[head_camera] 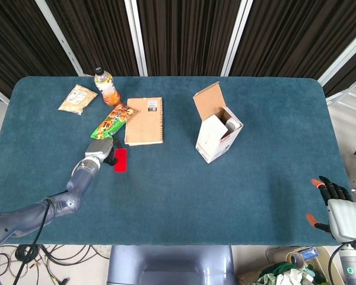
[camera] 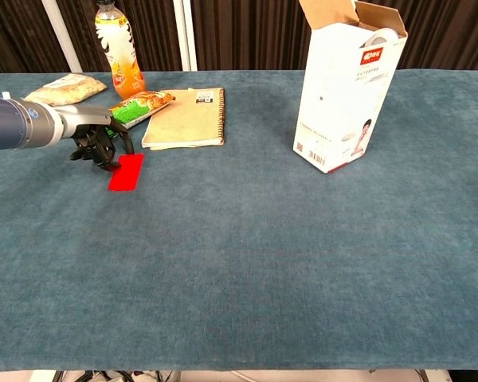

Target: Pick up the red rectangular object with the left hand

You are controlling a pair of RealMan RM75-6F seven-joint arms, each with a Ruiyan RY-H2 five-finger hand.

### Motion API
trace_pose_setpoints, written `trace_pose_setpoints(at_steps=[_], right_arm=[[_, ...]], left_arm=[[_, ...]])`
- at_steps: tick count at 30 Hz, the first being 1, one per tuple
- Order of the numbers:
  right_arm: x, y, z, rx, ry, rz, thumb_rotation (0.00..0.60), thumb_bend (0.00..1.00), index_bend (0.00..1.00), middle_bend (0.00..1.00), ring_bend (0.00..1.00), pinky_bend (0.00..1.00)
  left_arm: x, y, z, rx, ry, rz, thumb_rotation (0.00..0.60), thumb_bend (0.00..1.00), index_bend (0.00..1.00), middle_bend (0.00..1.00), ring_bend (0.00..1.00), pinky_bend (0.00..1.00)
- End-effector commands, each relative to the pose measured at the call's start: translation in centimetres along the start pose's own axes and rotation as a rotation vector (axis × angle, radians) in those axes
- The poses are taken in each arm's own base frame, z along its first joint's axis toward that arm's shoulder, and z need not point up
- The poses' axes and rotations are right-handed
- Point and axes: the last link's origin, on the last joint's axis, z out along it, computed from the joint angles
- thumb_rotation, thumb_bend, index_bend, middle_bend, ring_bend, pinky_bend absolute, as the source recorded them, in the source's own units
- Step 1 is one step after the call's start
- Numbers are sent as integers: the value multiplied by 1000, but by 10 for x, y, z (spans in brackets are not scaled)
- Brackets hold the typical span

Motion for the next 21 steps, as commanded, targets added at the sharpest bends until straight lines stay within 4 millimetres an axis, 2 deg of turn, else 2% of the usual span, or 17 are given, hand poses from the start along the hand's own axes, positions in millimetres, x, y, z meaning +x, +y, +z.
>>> trace_pose_setpoints(at_steps=[1, 7, 21], right_arm=[[0, 0, 0, 0, 1, 1, 600, 127, 186, 91, 142, 150], [0, -1, 0, 3, 0, 2, 600, 128, 185, 91, 142, 150], [-2, -1, 1, 1, 0, -3, 600, 128, 185, 91, 142, 150]], left_arm=[[0, -2, -2, 5, -6, -4, 600, 405, 393, 736, 762, 779], [1, -2, -7, 6, -1, -1, 600, 405, 434, 742, 765, 782], [11, 5, -16, -40, 83, -27, 600, 405, 429, 744, 766, 784]])
